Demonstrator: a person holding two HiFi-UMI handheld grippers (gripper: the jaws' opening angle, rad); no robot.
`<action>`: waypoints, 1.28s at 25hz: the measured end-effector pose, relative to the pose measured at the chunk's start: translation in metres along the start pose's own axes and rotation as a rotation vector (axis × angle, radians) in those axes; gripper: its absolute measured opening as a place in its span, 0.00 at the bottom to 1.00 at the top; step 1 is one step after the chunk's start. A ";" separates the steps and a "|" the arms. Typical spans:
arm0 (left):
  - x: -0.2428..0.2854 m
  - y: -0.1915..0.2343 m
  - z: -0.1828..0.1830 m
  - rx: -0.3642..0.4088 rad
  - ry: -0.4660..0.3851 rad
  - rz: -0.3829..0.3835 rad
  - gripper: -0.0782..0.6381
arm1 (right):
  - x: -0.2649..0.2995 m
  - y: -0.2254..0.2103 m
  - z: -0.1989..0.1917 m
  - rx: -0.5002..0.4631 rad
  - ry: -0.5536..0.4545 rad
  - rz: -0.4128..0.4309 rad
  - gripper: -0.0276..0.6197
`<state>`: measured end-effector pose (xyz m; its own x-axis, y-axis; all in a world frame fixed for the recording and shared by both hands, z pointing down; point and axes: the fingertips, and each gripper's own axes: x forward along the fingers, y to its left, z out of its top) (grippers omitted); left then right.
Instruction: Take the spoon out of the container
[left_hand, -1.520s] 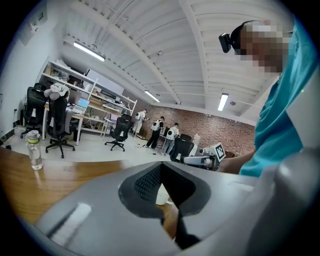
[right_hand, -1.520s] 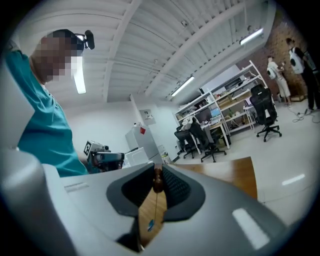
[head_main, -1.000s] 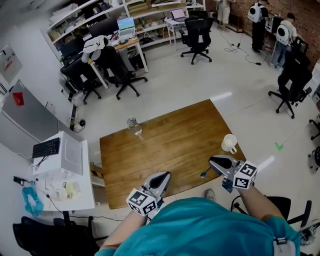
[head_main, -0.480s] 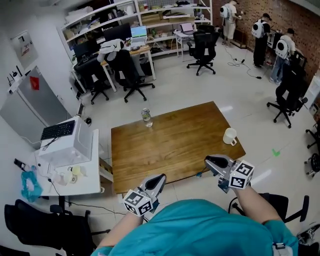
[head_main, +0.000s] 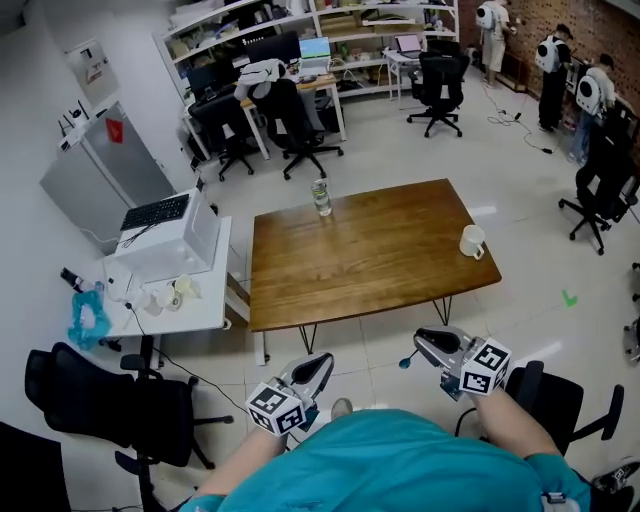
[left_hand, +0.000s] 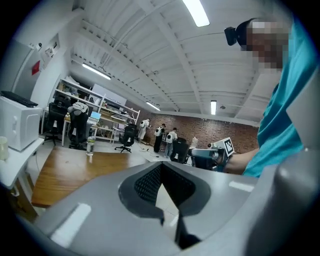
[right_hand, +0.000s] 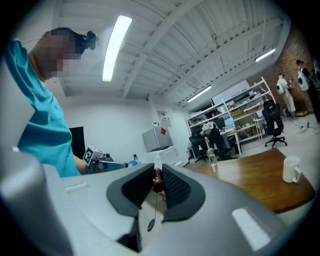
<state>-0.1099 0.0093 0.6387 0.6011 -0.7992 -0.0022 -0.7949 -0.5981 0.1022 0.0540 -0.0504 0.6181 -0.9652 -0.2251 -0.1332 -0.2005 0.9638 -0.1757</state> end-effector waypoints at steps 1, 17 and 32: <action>-0.014 -0.006 0.002 -0.005 0.002 0.018 0.11 | -0.003 0.012 0.001 0.005 -0.010 0.005 0.12; -0.272 0.021 0.032 0.001 -0.049 0.145 0.11 | 0.139 0.197 -0.024 0.037 -0.013 0.091 0.12; -0.319 0.077 0.040 0.013 -0.120 0.210 0.11 | 0.227 0.228 -0.049 0.068 0.035 0.201 0.12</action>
<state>-0.3665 0.2161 0.6076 0.4089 -0.9070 -0.1008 -0.9028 -0.4181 0.1003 -0.2189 0.1255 0.5954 -0.9901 -0.0230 -0.1385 0.0073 0.9766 -0.2147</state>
